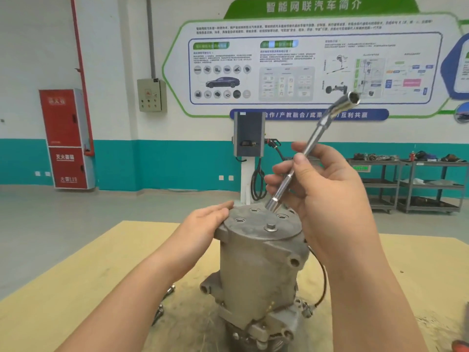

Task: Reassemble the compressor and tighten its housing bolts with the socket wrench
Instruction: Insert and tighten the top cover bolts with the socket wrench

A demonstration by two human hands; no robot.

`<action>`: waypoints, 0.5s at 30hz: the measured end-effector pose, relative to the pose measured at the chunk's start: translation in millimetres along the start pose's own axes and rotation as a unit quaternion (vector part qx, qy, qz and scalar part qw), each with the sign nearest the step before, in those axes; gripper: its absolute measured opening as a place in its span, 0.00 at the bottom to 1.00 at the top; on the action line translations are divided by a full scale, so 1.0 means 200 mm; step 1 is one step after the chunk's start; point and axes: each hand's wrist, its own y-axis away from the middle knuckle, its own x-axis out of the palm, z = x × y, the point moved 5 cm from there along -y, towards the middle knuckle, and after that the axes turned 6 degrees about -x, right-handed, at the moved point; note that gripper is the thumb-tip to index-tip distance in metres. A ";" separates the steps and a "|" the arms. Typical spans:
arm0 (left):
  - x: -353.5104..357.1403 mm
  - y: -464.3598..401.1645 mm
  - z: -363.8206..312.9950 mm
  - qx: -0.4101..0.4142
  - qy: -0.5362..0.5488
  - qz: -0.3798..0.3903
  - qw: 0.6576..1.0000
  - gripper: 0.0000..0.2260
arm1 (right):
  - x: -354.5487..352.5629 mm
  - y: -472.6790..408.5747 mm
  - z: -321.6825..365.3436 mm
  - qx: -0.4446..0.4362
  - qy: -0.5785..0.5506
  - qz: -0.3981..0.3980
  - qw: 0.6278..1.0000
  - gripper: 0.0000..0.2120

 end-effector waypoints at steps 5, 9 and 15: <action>-0.15 0.18 -0.07 0.065 -0.116 -0.026 0.991 0.31 | -0.03 -0.01 -0.04 0.014 0.038 -0.010 0.999 0.06; -0.37 0.06 0.13 -0.016 -0.118 -0.183 0.976 0.14 | -0.06 -0.02 -0.09 0.013 0.074 -0.018 0.997 0.07; -0.32 -0.09 0.71 -0.151 -0.456 -0.037 0.876 0.11 | -0.10 -0.03 -0.16 0.044 0.034 -0.036 0.998 0.06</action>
